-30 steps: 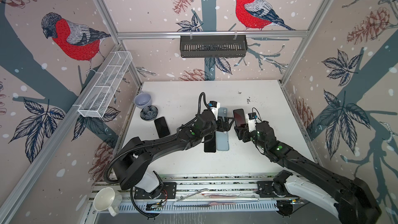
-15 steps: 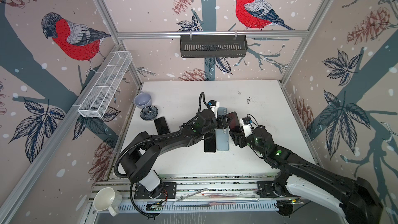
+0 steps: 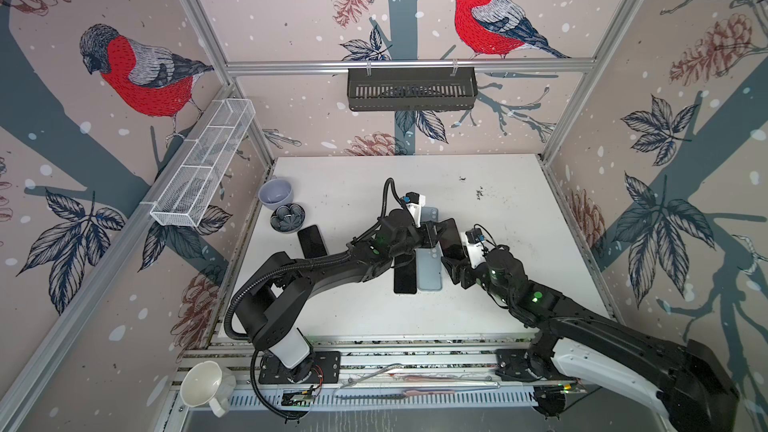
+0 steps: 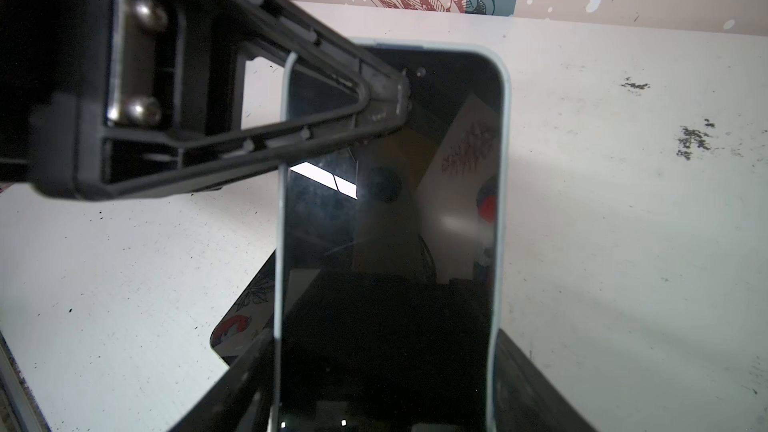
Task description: Take the phone out of the phone case
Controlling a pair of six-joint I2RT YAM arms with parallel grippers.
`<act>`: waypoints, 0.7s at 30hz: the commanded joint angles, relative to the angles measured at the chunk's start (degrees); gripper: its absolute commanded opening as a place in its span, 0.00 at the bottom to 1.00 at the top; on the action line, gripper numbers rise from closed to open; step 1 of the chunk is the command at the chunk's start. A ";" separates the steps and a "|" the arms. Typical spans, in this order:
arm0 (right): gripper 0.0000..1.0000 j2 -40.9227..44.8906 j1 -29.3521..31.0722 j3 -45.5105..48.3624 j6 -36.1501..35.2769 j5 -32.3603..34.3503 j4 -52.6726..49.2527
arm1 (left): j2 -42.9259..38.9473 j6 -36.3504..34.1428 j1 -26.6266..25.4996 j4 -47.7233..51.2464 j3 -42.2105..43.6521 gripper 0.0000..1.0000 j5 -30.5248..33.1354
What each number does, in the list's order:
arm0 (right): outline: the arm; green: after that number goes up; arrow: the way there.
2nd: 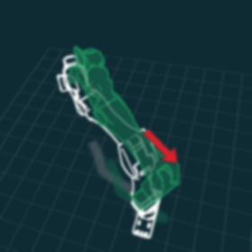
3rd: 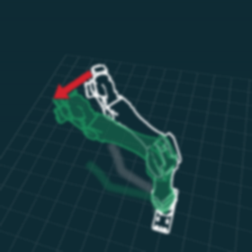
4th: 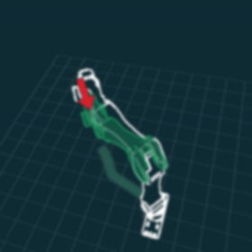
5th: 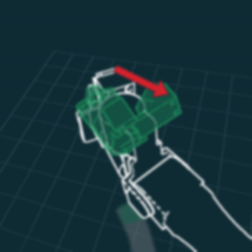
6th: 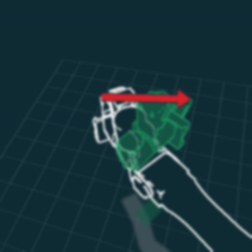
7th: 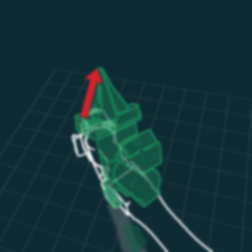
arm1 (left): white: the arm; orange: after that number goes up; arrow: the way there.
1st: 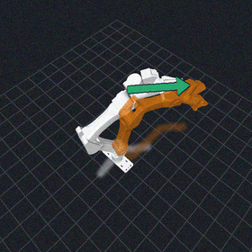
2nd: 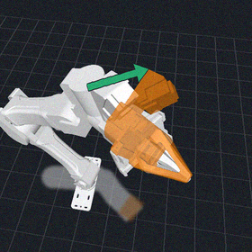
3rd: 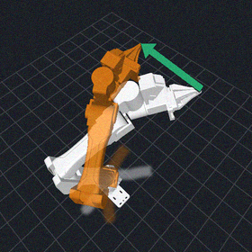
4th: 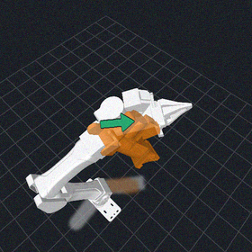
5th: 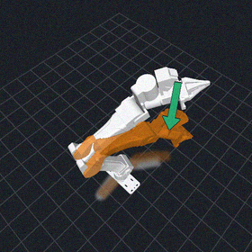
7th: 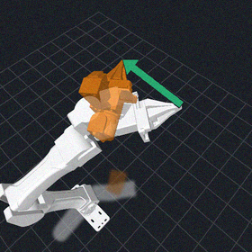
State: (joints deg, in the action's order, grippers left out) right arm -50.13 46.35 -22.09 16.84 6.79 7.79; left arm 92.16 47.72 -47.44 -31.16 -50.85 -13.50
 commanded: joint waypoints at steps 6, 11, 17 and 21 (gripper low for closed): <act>0.36 0.62 0.76 0.30 -1.05 0.21 5.47 | -2.68 0.77 0.18 -0.94 2.24 0.00 2.05; 0.83 2.79 1.63 0.05 0.33 -0.26 4.98 | -8.34 -1.23 0.16 0.97 3.93 0.00 4.83; 0.97 7.05 1.94 -1.02 2.60 -5.21 2.81 | -19.57 -3.53 0.33 3.00 8.48 0.00 10.22; 1.00 9.78 2.25 -1.07 4.13 -8.78 2.84 | -28.18 -2.98 1.01 2.60 13.43 0.00 13.13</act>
State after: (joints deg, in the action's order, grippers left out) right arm -41.43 48.31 -22.70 19.42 1.41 9.87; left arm 67.51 44.66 -46.78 -26.24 -39.20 -4.23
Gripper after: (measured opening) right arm 0.999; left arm 0.125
